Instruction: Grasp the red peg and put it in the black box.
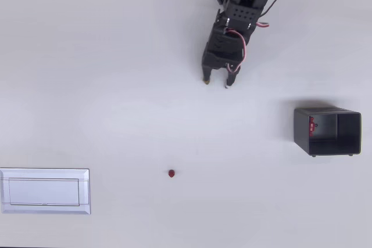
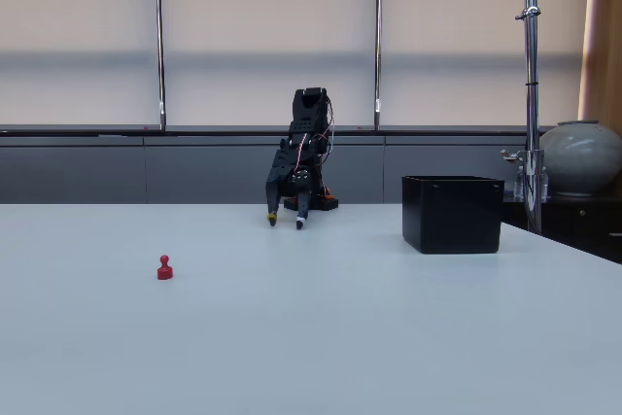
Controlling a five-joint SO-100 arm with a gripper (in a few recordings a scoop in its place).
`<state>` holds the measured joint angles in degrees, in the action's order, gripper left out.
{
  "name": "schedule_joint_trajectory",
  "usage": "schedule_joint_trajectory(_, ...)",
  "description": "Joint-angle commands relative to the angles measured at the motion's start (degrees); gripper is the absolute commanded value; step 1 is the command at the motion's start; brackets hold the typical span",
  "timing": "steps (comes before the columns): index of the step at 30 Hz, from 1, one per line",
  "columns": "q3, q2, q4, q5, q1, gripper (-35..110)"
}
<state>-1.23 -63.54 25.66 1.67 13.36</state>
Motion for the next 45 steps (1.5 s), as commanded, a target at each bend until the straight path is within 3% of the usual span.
schedule_joint_trajectory(1, -2.5, -9.8, 12.6, -2.2, 0.9, 25)
schedule_joint_trajectory(16, -24.8, -37.9, 23.6, -4.2, 1.1, 25)
schedule_joint_trajectory(35, -48.5, -55.5, 23.4, -3.3, 4.3, 25)
schedule_joint_trajectory(45, -64.6, -63.2, 15.4, -2.9, 5.4, 25)
